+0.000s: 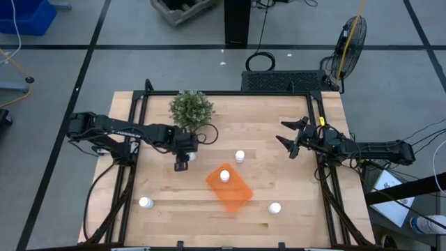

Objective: Pick and place pill bottles into a basket
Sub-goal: Put the white medicine bottle into the orange bin

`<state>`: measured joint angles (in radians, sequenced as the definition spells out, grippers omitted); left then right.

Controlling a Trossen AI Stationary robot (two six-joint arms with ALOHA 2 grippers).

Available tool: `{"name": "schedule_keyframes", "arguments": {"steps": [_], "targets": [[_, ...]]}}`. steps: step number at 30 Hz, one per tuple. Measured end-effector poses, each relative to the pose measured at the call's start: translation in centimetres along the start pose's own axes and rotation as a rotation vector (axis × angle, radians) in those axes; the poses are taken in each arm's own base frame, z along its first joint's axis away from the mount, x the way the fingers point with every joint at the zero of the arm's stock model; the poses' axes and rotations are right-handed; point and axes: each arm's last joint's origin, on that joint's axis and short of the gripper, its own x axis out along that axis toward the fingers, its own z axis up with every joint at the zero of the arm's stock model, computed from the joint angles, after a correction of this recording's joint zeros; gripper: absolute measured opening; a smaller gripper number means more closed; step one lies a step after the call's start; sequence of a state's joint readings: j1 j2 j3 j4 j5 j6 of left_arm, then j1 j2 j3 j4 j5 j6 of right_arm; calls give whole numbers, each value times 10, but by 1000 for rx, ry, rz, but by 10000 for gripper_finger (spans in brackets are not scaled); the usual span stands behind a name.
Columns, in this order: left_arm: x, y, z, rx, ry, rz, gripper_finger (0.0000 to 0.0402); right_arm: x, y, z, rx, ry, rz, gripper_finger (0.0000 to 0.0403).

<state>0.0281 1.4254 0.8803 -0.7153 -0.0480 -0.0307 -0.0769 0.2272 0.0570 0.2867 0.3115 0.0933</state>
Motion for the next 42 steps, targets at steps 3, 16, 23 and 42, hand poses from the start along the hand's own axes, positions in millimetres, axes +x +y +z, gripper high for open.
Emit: {"name": "schedule_keyframes", "arguments": {"steps": [3,16,23,42], "targets": [[-12,-5,7,7,-15,-4,160,0,0,0,0,0,0,325],[-94,-46,58,132,-236,-10,160,0,0,0,0,0,0,325],[-90,-70,79,204,-218,-41,160,0,0,0,0,0,0,325],[-52,-102,113,343,-15,-161,160,0,0,0,0,0,0,325]]}}
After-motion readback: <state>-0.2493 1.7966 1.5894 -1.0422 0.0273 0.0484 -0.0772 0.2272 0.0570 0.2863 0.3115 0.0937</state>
